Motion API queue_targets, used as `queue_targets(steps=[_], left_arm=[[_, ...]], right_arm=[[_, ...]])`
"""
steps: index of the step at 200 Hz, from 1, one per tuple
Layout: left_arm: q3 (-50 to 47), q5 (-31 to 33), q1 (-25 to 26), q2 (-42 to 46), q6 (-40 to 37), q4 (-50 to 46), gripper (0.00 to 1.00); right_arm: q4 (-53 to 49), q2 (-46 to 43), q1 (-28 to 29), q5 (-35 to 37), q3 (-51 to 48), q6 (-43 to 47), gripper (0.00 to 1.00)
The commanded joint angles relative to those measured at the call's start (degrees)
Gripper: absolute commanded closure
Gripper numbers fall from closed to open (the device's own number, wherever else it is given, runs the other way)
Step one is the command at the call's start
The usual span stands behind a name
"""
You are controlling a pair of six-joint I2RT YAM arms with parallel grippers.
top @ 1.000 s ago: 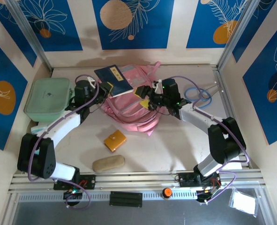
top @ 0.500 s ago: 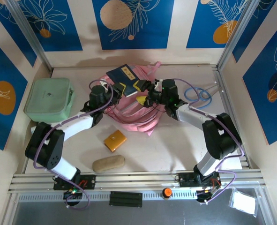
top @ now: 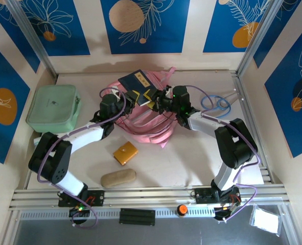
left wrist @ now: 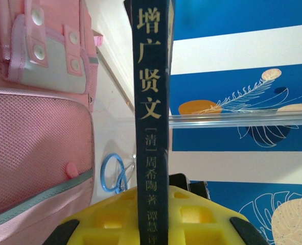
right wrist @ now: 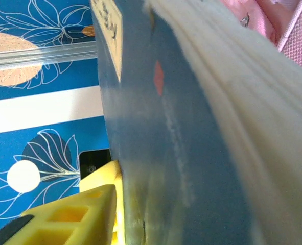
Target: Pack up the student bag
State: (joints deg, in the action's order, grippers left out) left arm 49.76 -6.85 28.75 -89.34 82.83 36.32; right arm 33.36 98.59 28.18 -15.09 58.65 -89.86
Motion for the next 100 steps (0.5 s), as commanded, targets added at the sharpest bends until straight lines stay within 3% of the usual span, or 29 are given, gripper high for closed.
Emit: queue_targets(steps=[1,29,40,54,72,100], left_arm=[[1.22,0.96,0.43,1.07,-1.7,0.48,1.0],[1.98,0.23,-0.01,2.8,-4.5,-5.71,1.0],[2.42,-0.17,-0.18,3.61,-6.59,-9.16,0.89],[2.98,-0.43,-0.28,4.69,-10.08,-14.46,0.65],[4.8,-0.84,-0.36,5.89,-17.53,-23.29,0.41],[9.83,-0.43,0.12,6.47,-32.13,-39.13,0.25]], right_arm=[[1.53,-0.86,0.22,0.78,-0.11,0.98,0.66],[0.32,-2.12,-0.65,0.23,-0.12,3.32,0.85],[-1.35,-3.17,-1.06,0.43,0.04,5.23,0.91],[-5.27,-5.08,-1.58,1.08,0.31,8.65,0.96],[-11.32,-8.47,-2.37,2.77,0.5,14.46,1.0],[-20.56,-14.7,-4.36,6.22,-0.41,24.02,1.0]])
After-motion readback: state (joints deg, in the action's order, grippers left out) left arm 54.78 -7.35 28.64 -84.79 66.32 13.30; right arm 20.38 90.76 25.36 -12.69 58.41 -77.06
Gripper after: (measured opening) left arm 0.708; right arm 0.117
